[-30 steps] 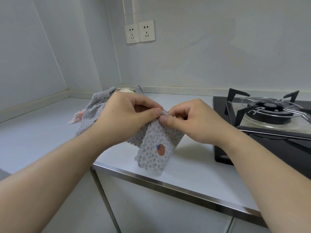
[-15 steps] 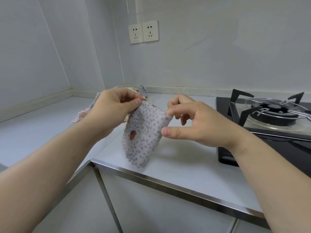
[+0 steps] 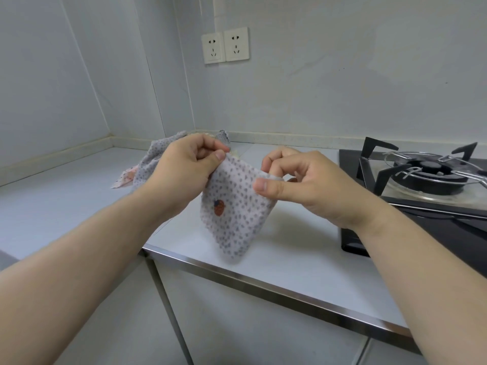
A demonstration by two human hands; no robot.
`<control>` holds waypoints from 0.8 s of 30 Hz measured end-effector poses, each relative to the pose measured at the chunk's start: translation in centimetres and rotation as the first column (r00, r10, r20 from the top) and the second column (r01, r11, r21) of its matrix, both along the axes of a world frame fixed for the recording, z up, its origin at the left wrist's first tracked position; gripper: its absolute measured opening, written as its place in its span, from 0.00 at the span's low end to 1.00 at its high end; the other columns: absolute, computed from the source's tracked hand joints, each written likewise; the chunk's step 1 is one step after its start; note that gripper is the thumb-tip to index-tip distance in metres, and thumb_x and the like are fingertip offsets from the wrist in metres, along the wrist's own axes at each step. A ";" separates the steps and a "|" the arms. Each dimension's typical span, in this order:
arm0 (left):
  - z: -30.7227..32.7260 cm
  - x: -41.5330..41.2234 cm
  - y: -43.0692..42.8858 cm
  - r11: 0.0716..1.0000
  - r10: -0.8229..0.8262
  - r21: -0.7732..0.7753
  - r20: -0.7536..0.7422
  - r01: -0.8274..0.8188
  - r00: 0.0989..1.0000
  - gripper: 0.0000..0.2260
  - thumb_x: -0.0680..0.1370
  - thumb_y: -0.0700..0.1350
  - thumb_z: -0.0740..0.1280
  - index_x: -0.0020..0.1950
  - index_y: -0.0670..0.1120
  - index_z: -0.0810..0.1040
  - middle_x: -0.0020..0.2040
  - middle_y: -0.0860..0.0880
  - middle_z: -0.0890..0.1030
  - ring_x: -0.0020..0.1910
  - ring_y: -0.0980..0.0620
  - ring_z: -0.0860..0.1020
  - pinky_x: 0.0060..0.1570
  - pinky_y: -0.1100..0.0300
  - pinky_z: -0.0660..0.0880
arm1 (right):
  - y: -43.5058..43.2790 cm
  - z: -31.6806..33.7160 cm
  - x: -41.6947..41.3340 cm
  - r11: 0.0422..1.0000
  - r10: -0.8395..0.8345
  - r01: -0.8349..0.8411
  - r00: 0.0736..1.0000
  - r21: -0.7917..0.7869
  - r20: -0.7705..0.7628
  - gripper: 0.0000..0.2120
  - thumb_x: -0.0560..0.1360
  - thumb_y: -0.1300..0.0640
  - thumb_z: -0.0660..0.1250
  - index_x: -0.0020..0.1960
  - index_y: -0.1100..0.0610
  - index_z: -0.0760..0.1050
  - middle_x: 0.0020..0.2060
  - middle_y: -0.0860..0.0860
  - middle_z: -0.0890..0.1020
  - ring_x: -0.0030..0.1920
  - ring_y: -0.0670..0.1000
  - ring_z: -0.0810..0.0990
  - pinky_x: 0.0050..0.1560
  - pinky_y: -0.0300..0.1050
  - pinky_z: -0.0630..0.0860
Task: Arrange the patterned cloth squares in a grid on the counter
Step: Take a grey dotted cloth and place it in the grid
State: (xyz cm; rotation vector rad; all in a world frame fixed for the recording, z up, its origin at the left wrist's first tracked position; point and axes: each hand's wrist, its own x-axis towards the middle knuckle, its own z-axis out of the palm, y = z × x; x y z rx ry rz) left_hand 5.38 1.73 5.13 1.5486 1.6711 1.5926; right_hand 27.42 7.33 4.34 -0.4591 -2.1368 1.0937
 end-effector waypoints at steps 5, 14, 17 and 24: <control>0.2 -0.8 0.2 0.996 0.079 0.038 0.070 -0.082 0.994 0.06 0.80 0.38 0.69 0.47 0.49 0.79 0.37 0.49 0.78 0.38 0.52 0.75 0.41 0.56 0.73 | 0.1 -0.3 -0.6 0.992 -0.111 0.113 0.993 -0.055 0.031 0.17 0.73 0.43 0.73 0.41 0.57 0.79 0.44 0.58 0.84 0.40 0.52 0.79 0.49 0.46 0.72; 0.1 -0.5 0.2 0.994 0.086 0.067 0.054 -0.089 0.995 0.08 0.80 0.36 0.69 0.48 0.50 0.79 0.41 0.50 0.82 0.41 0.52 0.79 0.44 0.55 0.77 | 0.7 -1.1 -1.3 0.960 -0.227 0.224 0.974 -0.166 -0.001 0.14 0.80 0.48 0.68 0.46 0.59 0.73 0.41 0.51 0.87 0.41 0.52 0.85 0.53 0.58 0.81; -0.1 -0.7 0.2 1.000 0.022 -0.021 0.028 -0.022 0.999 0.09 0.81 0.33 0.67 0.50 0.48 0.79 0.42 0.49 0.82 0.40 0.52 0.80 0.42 0.60 0.77 | 0.8 -1.2 -1.3 0.956 -0.260 0.258 0.966 -0.140 0.003 0.14 0.80 0.47 0.69 0.44 0.57 0.73 0.38 0.50 0.85 0.40 0.49 0.82 0.53 0.61 0.81; -0.4 -1.0 0.1 0.986 0.038 -0.154 -0.133 -0.059 0.990 0.10 0.81 0.36 0.66 0.53 0.50 0.82 0.43 0.51 0.82 0.38 0.56 0.82 0.57 0.49 0.80 | 0.8 -1.4 -1.3 0.933 -0.359 0.359 0.933 -0.004 0.017 0.09 0.79 0.47 0.69 0.47 0.52 0.77 0.39 0.46 0.86 0.41 0.48 0.84 0.54 0.57 0.81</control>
